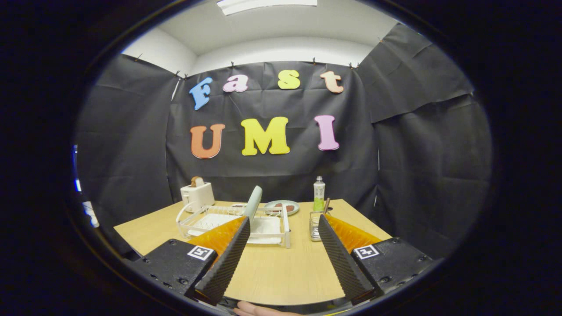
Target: Take the plate from the dish rack, then take the spoon from the basket and place it into the plate.
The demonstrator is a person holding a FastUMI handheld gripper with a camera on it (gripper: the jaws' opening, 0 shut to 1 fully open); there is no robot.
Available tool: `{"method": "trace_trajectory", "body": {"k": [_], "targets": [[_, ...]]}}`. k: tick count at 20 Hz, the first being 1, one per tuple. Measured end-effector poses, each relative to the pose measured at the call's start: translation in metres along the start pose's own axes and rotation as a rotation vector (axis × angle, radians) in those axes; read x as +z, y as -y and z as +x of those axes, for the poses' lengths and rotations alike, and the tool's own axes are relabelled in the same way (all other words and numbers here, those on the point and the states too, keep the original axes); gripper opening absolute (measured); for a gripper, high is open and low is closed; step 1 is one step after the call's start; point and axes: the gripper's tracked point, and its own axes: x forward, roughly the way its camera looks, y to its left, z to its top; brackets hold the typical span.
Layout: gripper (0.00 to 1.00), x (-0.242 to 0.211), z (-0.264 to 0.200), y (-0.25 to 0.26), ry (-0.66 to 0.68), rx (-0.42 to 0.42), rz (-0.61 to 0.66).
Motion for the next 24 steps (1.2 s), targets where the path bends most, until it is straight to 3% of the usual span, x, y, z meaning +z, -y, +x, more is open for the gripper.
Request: {"method": "trace_trajectory", "body": {"k": [6,15,24], "targets": [[1.0,0.006,0.011,0.003,-0.005,-0.015,0.005],[1.0,0.074,0.076,-0.006,0.021,-0.085,-0.119],[1.0,0.09,0.208,-0.062,-0.273,-0.01,-0.174]]}}
